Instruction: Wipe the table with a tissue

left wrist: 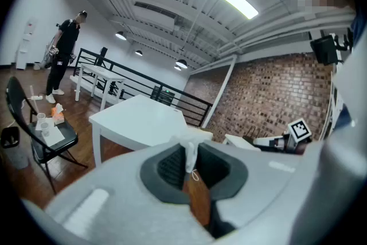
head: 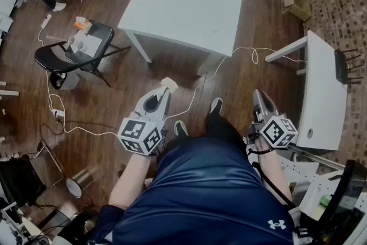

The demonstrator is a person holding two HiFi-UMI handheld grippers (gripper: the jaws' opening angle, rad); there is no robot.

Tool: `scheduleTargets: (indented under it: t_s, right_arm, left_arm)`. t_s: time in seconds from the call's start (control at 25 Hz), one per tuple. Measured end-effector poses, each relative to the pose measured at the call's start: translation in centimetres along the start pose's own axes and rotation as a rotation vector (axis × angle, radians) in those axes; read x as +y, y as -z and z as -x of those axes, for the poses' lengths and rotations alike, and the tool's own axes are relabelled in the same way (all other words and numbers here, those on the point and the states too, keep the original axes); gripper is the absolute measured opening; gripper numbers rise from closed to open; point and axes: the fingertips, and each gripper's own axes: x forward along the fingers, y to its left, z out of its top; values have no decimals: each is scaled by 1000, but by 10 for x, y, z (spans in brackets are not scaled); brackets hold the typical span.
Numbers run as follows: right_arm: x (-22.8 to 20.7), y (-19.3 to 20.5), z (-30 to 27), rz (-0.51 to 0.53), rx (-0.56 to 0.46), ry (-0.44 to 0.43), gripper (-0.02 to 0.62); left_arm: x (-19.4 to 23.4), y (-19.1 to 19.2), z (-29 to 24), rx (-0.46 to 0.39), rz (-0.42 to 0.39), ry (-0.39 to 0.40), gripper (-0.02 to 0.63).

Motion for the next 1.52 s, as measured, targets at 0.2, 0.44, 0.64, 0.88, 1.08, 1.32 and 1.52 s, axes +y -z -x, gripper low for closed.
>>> scheduleTargets:
  t_s: [0.2, 0.44, 0.64, 0.88, 1.08, 1.32, 1.52]
  right_arm:
    - [-42, -21, -35, -20, 9, -15, 11]
    - [-91, -47, -104, -76, 78, -82, 11]
    - [-132, -80, -149, -85, 135, -144, 11]
    - [-170, -94, -183, -96, 201, -187, 11]
    - [-176, -92, -203, -98, 244, -198, 11]
    - [-168, -89, -220, -90, 266, -187, 11]
    - [-160, -77, -231, -62, 305, -194, 11]
  left_arm:
    - [4, -2, -45, 28, -30, -54, 20]
    - [21, 7, -114, 145, -21, -188, 20]
    - [16, 0, -177, 214, -43, -252, 20]
    - [17, -3, -224, 230, -56, -304, 20]
    - [41, -1, -225, 255, -54, -367, 20]
    - [67, -1, -229, 283, -84, -387, 20]
    - [65, 11, -254, 299, -100, -326, 20]
